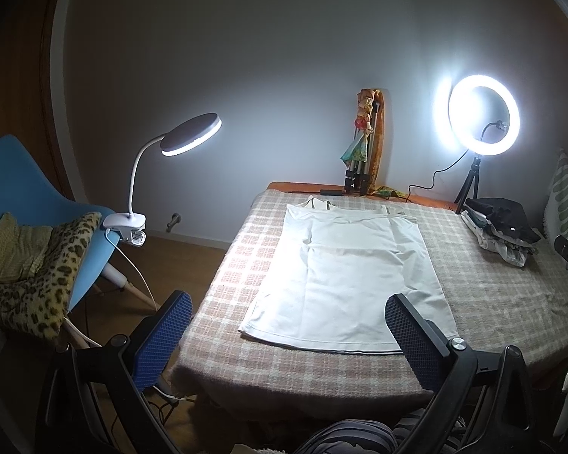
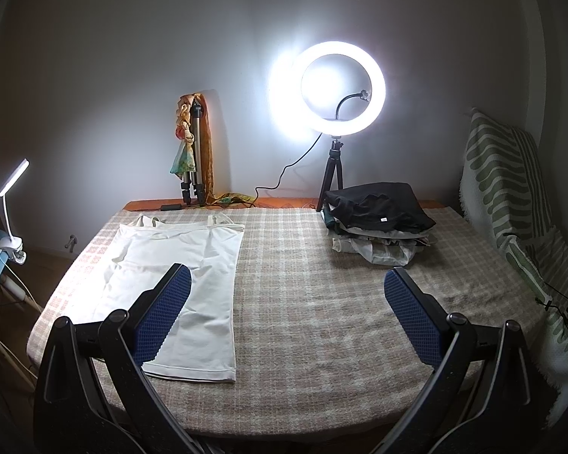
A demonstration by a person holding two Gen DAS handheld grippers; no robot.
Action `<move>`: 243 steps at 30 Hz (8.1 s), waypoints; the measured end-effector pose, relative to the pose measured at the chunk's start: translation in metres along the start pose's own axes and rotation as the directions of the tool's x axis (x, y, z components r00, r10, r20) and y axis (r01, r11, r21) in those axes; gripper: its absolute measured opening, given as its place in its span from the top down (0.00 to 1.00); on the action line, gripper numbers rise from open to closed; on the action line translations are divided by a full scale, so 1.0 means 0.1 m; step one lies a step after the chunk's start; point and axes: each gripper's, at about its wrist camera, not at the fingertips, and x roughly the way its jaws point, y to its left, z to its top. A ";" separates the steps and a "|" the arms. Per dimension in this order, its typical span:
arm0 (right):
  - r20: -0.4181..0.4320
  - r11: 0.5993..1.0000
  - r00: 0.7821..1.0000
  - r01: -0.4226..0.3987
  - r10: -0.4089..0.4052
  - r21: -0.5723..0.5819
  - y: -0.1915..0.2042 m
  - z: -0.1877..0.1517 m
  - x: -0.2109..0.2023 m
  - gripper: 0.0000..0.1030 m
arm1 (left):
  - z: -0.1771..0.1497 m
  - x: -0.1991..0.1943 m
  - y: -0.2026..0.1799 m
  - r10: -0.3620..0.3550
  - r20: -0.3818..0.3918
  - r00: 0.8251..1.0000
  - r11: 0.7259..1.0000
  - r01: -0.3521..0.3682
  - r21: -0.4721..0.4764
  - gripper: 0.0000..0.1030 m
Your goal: Fold small clothes
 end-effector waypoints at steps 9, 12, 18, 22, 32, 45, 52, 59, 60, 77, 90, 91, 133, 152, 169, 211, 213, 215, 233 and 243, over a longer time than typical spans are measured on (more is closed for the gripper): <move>-0.004 1.000 1.000 -0.003 0.003 -0.004 0.05 0.00 0.06 0.00 | -0.01 0.07 0.05 0.004 -0.011 1.000 1.000 -0.004 -0.005 0.01; -0.007 1.000 1.000 -0.006 0.006 -0.008 0.10 0.01 0.13 0.00 | -0.01 0.12 0.09 0.008 -0.019 1.000 1.000 -0.008 -0.010 0.01; -0.010 0.999 1.000 -0.024 0.024 -0.024 0.22 0.05 0.27 0.00 | -0.02 0.30 0.21 0.006 -0.056 0.998 0.999 -0.009 -0.040 0.01; -0.020 0.996 0.997 -0.069 0.068 -0.047 0.33 0.09 0.40 0.00 | -0.04 0.43 0.28 -0.003 -0.070 0.998 0.999 -0.001 -0.050 0.01; -0.125 0.954 0.955 -0.282 0.269 -0.100 0.92 0.29 1.05 0.00 | -0.20 1.04 0.61 -0.108 -0.182 0.977 0.987 0.083 -0.140 0.22; -0.309 0.872 0.838 -0.487 0.450 -0.051 1.93 0.43 2.25 0.01 | -0.44 1.81 0.88 -0.199 -0.279 0.939 0.969 0.147 -0.199 0.42; -0.429 0.824 0.748 -0.566 0.506 -0.014 2.57 0.38 2.81 0.11 | -0.57 2.16 0.95 -0.274 -0.326 0.905 0.950 0.202 -0.236 0.53; -0.544 0.799 0.669 -0.601 0.506 0.005 3.27 0.27 3.42 0.25 | -0.68 2.40 1.03 -0.333 -0.347 0.877 0.931 0.247 -0.268 0.56; -0.557 0.802 0.662 -0.597 0.502 0.013 3.33 0.26 3.50 0.27 | -0.70 2.43 1.03 -0.338 -0.351 0.873 0.929 0.251 -0.270 0.56; -0.666 0.873 0.674 -0.483 0.321 -0.068 4.14 0.03 4.44 0.38 | -0.72 2.58 1.01 -0.375 -0.344 0.861 0.924 0.315 -0.218 0.68; -0.684 0.879 0.687 -0.456 0.245 -0.142 4.22 0.01 4.66 0.89 | -0.67 2.54 0.92 -0.403 -0.330 0.854 0.913 0.354 -0.201 0.96; -0.690 0.877 0.676 -0.464 0.260 -0.123 4.20 0.03 4.68 0.90 | -0.66 2.51 0.90 -0.409 -0.322 0.854 0.911 0.363 -0.194 0.96; -0.508 0.851 0.711 -0.518 0.486 0.090 2.18 0.48 4.40 0.48 | -0.43 2.13 -0.54 -0.317 -0.419 0.851 0.836 0.459 0.300 0.70; -0.396 0.864 0.769 -0.466 0.502 0.192 0.09 0.67 3.62 0.48 | -0.49 1.65 -1.19 -0.305 -0.343 0.888 0.821 0.428 0.378 0.70; -0.433 0.863 0.747 -0.442 0.505 0.245 -0.54 0.31 3.81 0.38 | -0.86 1.83 -2.25 -0.449 -0.450 0.772 0.746 0.601 0.288 0.51; -0.526 0.886 0.718 -0.423 0.456 0.190 0.57 0.06 4.71 0.96 | -0.79 1.96 -2.04 -0.561 -0.396 0.726 0.751 0.648 0.124 1.00; -0.521 0.887 0.722 -0.422 0.454 0.188 0.59 0.11 4.68 0.96 | -0.76 1.93 -1.99 -0.570 -0.381 0.728 0.753 0.649 0.112 1.00; -0.518 0.889 0.728 -0.419 0.449 0.183 0.63 0.16 4.64 0.96 | -0.74 1.90 -1.95 -0.576 -0.367 0.730 0.756 0.647 0.101 1.00; -0.526 0.939 0.785 -0.330 0.329 0.094 0.72 0.24 4.53 0.42 | -0.73 1.86 -1.60 -0.569 -0.326 0.755 0.789 0.612 0.040 1.00; -0.585 0.938 0.734 -0.284 0.345 0.197 0.52 -0.02 4.86 0.42 | -0.77 1.96 -1.74 -0.552 -0.360 0.752 0.791 0.609 0.058 1.00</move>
